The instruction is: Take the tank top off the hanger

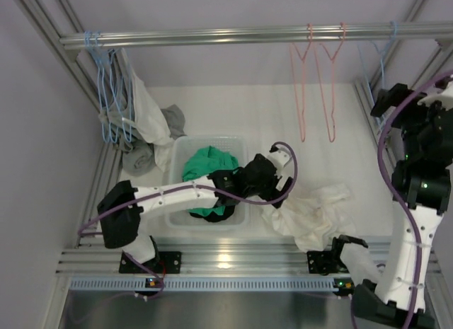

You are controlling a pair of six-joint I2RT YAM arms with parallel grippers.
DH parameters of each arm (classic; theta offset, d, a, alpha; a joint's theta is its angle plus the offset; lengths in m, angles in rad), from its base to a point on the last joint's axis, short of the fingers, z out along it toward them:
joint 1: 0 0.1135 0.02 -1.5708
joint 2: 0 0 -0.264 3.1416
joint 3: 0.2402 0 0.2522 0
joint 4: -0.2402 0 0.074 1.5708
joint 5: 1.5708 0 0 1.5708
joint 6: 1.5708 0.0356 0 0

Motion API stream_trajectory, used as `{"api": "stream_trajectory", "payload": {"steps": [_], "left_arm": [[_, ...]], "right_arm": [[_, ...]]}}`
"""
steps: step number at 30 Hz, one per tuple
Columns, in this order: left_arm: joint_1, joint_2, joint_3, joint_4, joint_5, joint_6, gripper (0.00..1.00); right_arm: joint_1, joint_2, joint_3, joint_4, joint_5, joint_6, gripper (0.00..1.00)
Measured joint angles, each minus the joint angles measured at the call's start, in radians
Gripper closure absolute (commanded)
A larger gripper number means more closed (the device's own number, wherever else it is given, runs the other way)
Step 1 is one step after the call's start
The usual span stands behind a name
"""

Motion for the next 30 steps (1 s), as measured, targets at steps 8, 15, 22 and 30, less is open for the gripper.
{"api": "stream_trajectory", "payload": {"steps": [8, 15, 22, 30], "left_arm": [[-0.017, 0.234, 0.000, 0.142, 0.087, 0.004, 0.01], [-0.037, 0.394, 0.055, 0.215, 0.187, -0.029, 0.01], [-0.056, 0.539, 0.172, 0.293, 0.188, -0.061, 0.01], [-0.120, 0.583, 0.191, 0.319, -0.010, -0.079, 1.00]], "right_arm": [[0.000, -0.355, -0.081, -0.074, 0.073, 0.058, 0.01], [0.003, -0.414, -0.060, -0.150, 0.008, 0.050, 0.01], [0.034, -0.429, -0.060, -0.191, -0.088, 0.047, 0.01], [0.076, -0.480, -0.025, -0.205, -0.090, 0.021, 0.01]]}}
